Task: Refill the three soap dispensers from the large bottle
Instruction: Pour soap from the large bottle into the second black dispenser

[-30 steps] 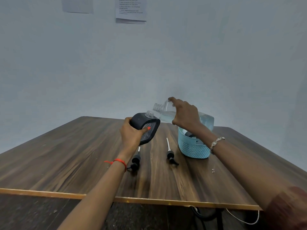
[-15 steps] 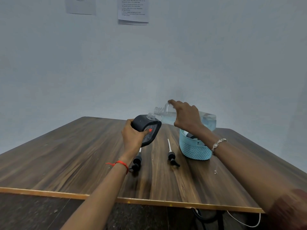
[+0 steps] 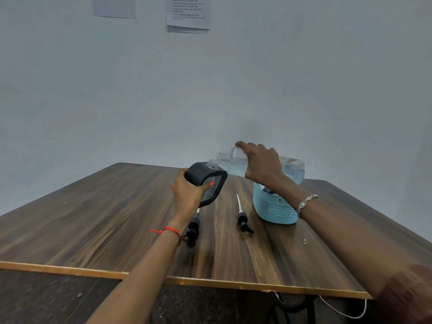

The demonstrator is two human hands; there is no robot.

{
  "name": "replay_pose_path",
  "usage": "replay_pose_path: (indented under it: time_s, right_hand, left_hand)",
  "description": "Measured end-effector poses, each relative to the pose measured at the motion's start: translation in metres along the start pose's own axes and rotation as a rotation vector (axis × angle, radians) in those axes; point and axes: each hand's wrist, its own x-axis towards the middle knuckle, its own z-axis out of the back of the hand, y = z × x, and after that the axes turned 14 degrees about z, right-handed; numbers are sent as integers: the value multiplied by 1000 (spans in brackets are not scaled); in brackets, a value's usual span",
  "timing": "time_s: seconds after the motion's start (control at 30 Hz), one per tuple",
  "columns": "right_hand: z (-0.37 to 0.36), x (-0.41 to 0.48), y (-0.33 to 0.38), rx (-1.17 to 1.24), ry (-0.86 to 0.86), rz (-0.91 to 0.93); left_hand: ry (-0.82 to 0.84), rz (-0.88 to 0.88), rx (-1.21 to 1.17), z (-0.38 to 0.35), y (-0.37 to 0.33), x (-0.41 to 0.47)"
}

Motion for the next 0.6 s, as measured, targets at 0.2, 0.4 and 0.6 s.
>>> replay_pose_path:
  time_s: [0.2,0.4,0.6]
  right_hand:
    - [0,-1,0,-9,17,-2]
    - [-1,-5,-1,1,24,-13]
    - [-3,-9,-2,9,38,-20]
  left_hand:
    - [1,6,14,-2,3,-1]
    - [7,19,15,-5,5,-3]
    - [2,20,34,-8,8,-4]
